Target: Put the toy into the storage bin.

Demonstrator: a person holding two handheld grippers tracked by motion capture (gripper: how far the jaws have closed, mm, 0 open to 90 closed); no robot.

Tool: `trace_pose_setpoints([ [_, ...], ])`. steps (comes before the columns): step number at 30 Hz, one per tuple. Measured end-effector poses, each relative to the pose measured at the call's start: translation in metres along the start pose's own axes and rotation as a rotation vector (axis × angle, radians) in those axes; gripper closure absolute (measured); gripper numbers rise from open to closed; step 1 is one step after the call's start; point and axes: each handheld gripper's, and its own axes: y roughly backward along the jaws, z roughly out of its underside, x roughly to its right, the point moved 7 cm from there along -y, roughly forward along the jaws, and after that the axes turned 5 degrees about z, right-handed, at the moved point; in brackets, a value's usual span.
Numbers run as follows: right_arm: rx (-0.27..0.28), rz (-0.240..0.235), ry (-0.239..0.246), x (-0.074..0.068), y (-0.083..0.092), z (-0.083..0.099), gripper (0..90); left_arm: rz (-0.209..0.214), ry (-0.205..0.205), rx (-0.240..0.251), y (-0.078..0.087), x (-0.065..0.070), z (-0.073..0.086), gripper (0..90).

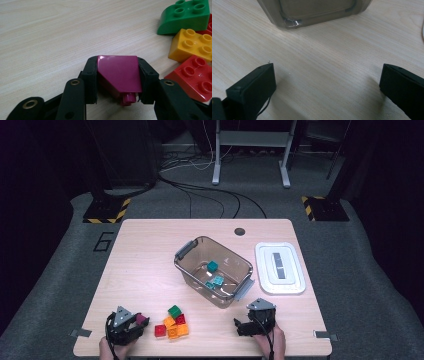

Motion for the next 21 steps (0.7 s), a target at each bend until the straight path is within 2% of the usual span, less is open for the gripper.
trace_pose_setpoints([
  [8,0.0,0.0,0.0,0.0,0.0,0.0,0.0,0.014,0.0,0.027,-0.002,-0.001,-0.015,58.7],
  [21,-0.002,-0.001,-0.002,0.0,0.0,0.0,0.0,0.022,-0.047,0.041,-0.004,0.001,-0.043,58.7],
])
